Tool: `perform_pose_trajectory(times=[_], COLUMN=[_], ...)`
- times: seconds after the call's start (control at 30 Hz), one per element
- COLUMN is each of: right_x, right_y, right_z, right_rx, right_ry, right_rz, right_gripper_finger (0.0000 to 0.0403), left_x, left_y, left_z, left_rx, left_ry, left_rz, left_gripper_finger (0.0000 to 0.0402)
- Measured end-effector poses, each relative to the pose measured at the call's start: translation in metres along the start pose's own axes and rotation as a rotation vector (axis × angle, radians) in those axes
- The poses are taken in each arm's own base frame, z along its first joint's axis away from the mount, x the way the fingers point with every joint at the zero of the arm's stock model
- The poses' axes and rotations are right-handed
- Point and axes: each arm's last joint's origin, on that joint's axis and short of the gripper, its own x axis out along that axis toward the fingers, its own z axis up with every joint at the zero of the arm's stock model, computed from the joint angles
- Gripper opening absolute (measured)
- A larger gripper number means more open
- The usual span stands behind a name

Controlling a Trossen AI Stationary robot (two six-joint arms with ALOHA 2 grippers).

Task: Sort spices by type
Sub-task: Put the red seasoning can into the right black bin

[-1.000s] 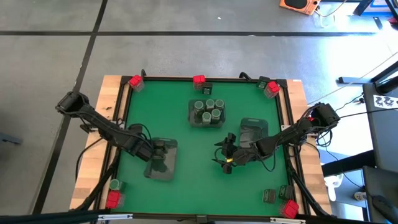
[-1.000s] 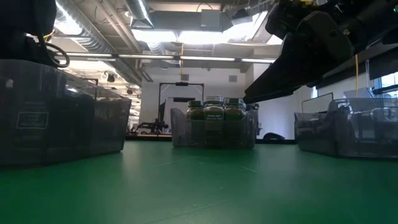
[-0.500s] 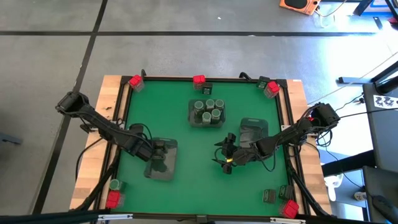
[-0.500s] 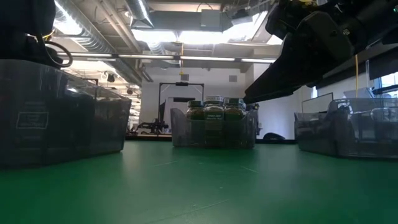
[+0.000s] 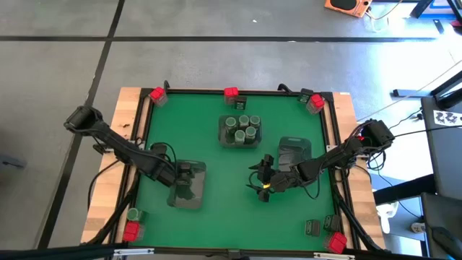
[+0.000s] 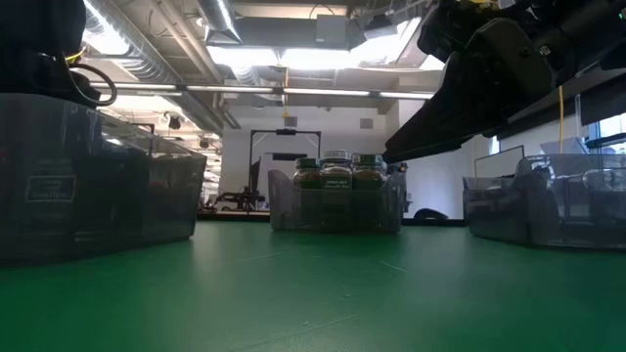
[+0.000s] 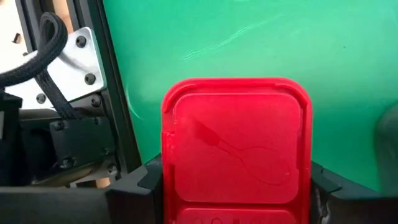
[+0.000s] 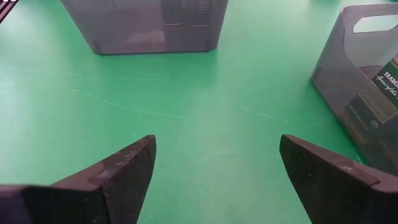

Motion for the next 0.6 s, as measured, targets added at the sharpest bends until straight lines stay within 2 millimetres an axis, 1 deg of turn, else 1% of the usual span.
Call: perform_pose_trajectory(times=[0.13, 0.3, 0.47, 0.6], right_x=[0.000, 0.000, 0.000, 0.000], right_y=[0.000, 0.000, 0.000, 0.000], right_z=[0.000, 0.000, 0.000, -0.001], right_rx=[0.000, 0.000, -0.001, -0.002], right_ry=[0.000, 0.000, 0.002, 0.008], right_rz=[0.000, 0.000, 0.000, 0.000], right_gripper_finger=[0.0342, 0.0342, 0.0342, 0.0342], left_x=[-0.004, -0.016, -0.028, -0.041], left_y=[0.003, 0.009, 0.011, 0.010], left_z=[0.002, 0.008, 0.012, 0.017], left_rx=[0.028, 0.042, 0.062, 0.120], left_ry=[-0.011, -0.045, -0.076, -0.111], left_rz=[-0.021, -0.012, -0.068, -0.131], left_gripper_finger=[0.0198, 0.0203, 0.0199, 0.0200])
